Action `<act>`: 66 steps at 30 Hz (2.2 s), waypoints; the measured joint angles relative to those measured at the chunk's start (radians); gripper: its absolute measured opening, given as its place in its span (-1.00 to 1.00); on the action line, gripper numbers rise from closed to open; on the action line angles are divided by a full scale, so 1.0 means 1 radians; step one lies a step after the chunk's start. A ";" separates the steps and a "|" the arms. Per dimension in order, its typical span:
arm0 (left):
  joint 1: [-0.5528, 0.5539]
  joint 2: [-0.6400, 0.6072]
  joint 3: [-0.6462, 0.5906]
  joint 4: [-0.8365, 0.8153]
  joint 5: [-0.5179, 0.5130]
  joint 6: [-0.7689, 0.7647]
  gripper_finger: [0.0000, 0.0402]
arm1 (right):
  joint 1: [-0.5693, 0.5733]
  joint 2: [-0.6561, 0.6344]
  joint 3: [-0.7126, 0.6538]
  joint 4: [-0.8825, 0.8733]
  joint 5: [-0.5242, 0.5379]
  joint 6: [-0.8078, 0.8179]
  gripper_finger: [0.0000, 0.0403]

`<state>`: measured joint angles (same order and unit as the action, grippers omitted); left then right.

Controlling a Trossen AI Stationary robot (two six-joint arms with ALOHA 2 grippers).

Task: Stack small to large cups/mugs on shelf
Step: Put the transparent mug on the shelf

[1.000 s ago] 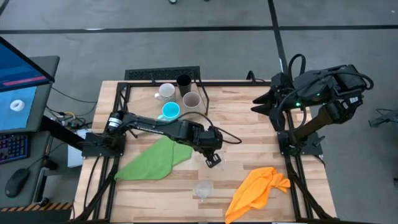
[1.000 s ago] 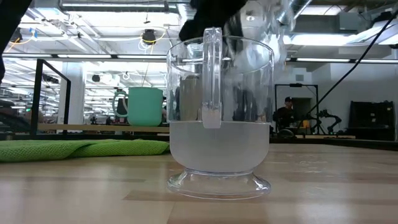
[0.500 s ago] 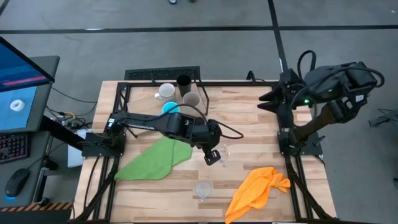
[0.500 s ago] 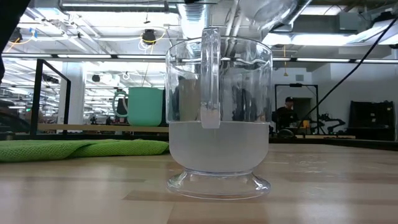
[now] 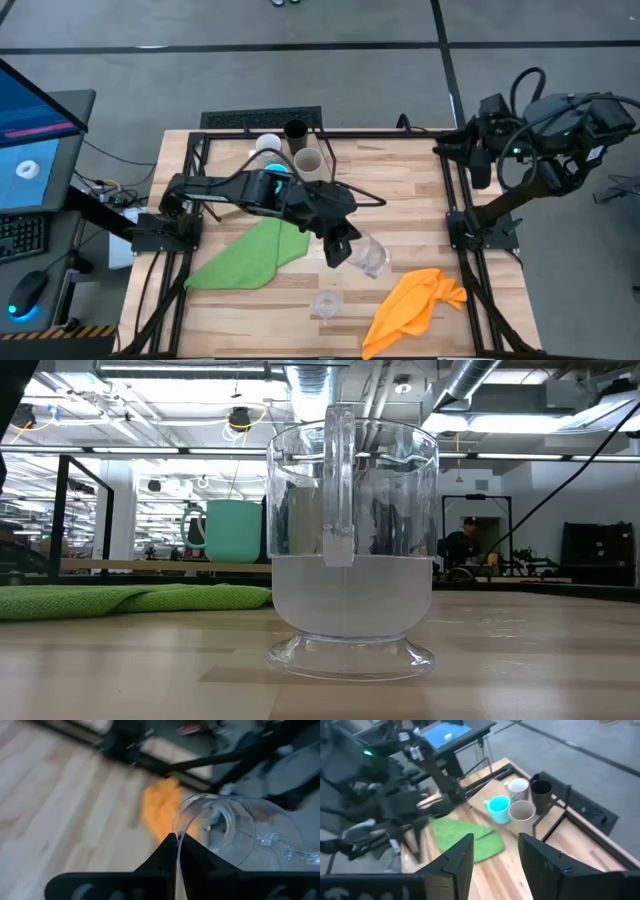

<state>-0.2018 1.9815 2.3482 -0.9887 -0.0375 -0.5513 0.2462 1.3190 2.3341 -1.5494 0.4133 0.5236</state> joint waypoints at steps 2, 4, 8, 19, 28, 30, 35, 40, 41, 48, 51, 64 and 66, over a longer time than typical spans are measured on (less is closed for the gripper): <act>-0.008 -0.020 0.000 0.049 0.026 0.009 -1.00 | 0.000 -0.007 0.000 -0.002 0.019 0.000 -0.13; -0.015 -0.045 0.000 0.076 0.044 0.010 -1.00 | 0.000 -0.011 0.000 -0.005 0.035 0.000 -0.13; -0.031 -0.091 0.000 0.135 0.085 0.038 -1.00 | 0.000 -0.018 0.000 -0.018 0.042 0.000 -0.13; -0.117 -0.233 0.000 0.328 0.348 0.232 -0.99 | 0.000 -0.015 0.000 -0.017 0.041 0.000 -0.13; -0.219 -0.330 0.000 0.425 0.453 0.388 -0.99 | 0.000 -0.004 0.000 -0.016 0.041 0.000 -0.13; -0.241 -0.344 0.000 0.453 0.453 0.422 -0.99 | 0.000 -0.002 0.000 -0.016 0.041 0.000 -0.13; -0.294 -0.364 0.000 0.535 0.498 0.503 -0.99 | 0.000 0.010 0.000 -0.014 0.041 0.000 -0.13; -0.332 -0.370 0.000 0.612 0.530 0.549 -0.99 | 0.000 0.021 0.000 -0.014 0.041 0.000 -0.13; -0.337 -0.369 0.000 0.629 0.528 0.560 -0.99 | 0.000 0.023 0.000 -0.014 0.041 0.000 -0.13; -0.364 -0.368 0.000 0.828 0.413 0.670 -0.99 | 0.000 0.030 0.000 -0.014 0.041 -0.008 -0.13; -0.376 -0.368 0.000 0.943 0.347 0.728 -0.99 | 0.000 0.029 0.000 -0.014 0.041 -0.008 -0.13; -0.379 -0.368 -0.001 1.443 -0.029 0.997 -0.99 | 0.000 0.029 0.000 -0.014 0.041 -0.008 -0.13; -0.379 -0.368 -0.001 1.506 -0.143 1.057 -0.99 | 0.000 0.029 0.000 -0.014 0.041 -0.008 -0.13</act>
<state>-0.5806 1.6135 2.3470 0.5174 -0.1801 0.5057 0.2461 1.3483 2.3341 -1.5639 0.4545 0.5152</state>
